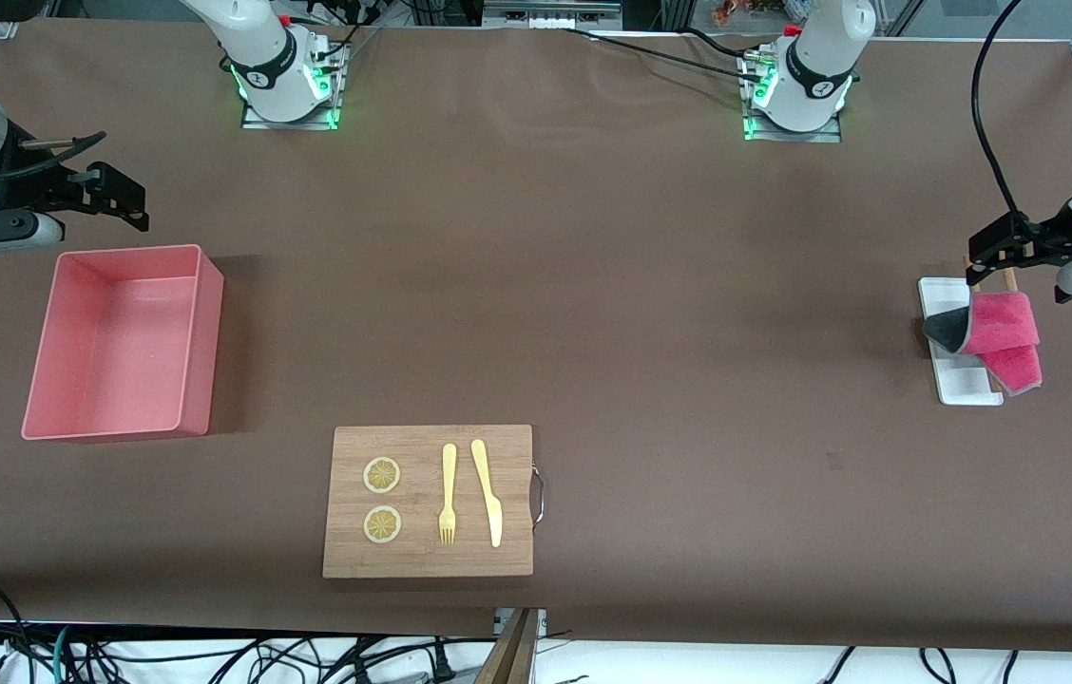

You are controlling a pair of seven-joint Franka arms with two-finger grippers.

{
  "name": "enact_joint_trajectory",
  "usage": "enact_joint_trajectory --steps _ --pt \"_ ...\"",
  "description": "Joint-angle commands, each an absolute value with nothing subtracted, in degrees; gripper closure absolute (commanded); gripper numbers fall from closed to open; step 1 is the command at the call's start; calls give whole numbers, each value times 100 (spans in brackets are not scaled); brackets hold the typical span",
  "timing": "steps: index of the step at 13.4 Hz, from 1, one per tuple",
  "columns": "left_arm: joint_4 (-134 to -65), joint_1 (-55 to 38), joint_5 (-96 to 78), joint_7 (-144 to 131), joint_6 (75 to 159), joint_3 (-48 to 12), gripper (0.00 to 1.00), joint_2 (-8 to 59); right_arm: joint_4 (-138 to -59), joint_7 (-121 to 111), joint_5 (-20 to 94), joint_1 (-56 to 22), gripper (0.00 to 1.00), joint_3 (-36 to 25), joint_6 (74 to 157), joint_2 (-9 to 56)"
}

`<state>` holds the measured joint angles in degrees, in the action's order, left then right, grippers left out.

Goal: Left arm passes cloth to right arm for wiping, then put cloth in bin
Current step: 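Move the left gripper down toward the pink cloth on the white holder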

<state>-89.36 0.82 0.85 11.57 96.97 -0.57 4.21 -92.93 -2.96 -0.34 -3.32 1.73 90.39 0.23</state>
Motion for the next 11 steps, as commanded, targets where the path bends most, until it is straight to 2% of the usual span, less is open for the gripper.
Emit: enact_joint_trajectory --steps 1,11 --pt "-8736 70 193 1090 9615 -70 0 501 -9176 -325 -114 -360 0 176 8921 44" --pt "-8701 -105 211 1143 9483 -123 0 624 -9176 -325 -114 -352 0 176 8921 44"
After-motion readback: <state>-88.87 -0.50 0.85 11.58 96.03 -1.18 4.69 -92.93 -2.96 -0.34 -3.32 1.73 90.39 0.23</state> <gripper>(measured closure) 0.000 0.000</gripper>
